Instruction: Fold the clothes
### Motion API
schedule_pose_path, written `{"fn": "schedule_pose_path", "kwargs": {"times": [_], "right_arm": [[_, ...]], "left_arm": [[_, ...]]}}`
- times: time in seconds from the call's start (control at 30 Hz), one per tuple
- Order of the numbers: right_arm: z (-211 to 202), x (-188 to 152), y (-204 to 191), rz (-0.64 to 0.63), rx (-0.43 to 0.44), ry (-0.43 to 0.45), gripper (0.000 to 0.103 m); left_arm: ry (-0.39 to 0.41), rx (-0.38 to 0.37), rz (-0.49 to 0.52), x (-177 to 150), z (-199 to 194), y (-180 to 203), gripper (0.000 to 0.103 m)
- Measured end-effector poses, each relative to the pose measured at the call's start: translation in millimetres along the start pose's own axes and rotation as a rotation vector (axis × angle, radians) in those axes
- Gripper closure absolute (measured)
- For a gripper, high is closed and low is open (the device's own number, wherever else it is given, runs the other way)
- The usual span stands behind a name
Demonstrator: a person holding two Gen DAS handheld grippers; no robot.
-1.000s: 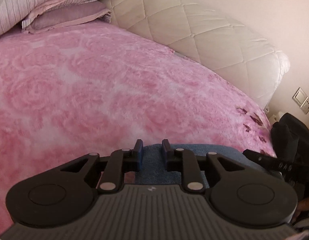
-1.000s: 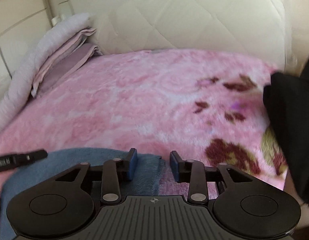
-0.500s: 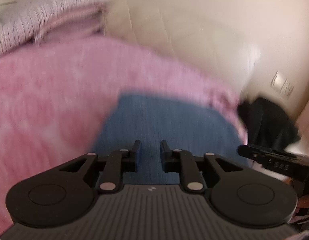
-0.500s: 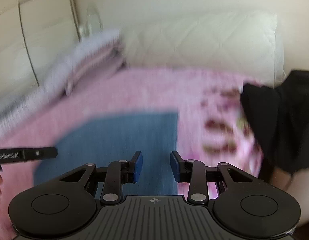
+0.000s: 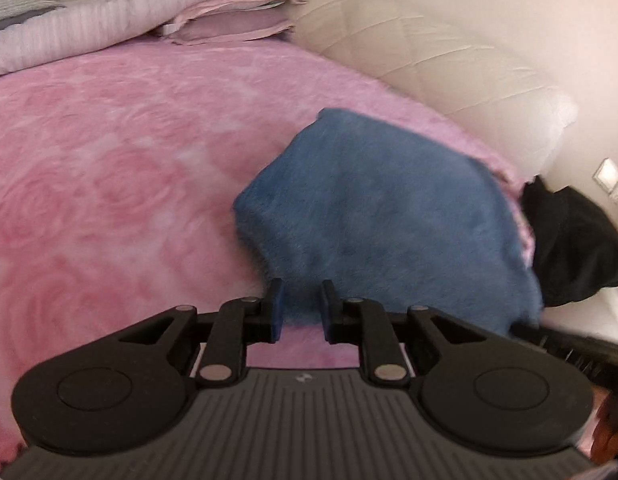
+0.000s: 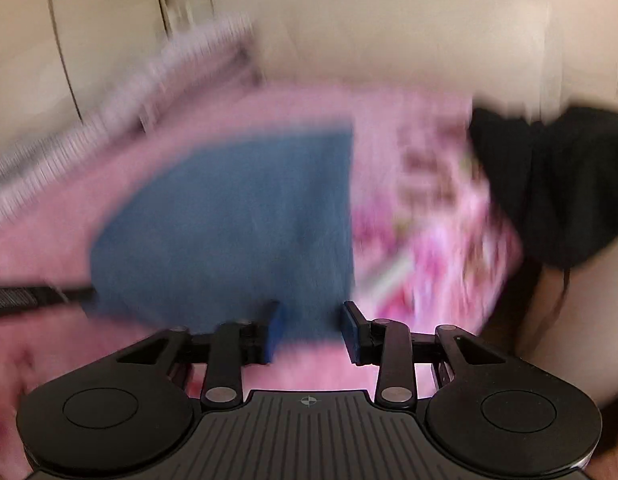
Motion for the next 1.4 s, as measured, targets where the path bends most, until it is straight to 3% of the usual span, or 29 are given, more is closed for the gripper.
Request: {"fn": "schedule_pose_path", "kwargs": {"times": [0.17, 0.23, 0.57, 0.97, 1.4], "right_arm": [[-4.3, -11.2, 10.5, 0.077, -0.007, -0.051, 0.067], [-17.3, -10.3, 10.5, 0.093, -0.001, -0.029, 0.067], [-67.0, -32.3, -7.8, 0.065, 0.03, -0.028, 0.066], [-135.5, -39.3, 3.9, 0.028, 0.026, 0.059, 0.066], [-183.7, -52.9, -11.2, -0.032, 0.022, 0.11, 0.065]], "left_arm": [[-0.039, 0.057, -0.004, -6.9, -20.5, 6.1, 0.089], [-0.042, 0.087, 0.004, -11.6, -32.2, 12.5, 0.089], [-0.061, 0.16, 0.095, -47.8, -91.9, 64.8, 0.084], [0.017, 0.204, 0.182, -63.8, -148.1, 119.8, 0.078], [0.085, 0.223, 0.188, -94.9, -199.3, 135.0, 0.075]]}}
Point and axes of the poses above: each gripper's, at about its wrist camera, not at the fingertips, and z roughly the way its jaws point, y to its right, x to its top, the point moved 10 cm from there along z, roughly the way its jaws point, and after that the axes turned 13 degrees about -y, right-handed, at the moved point
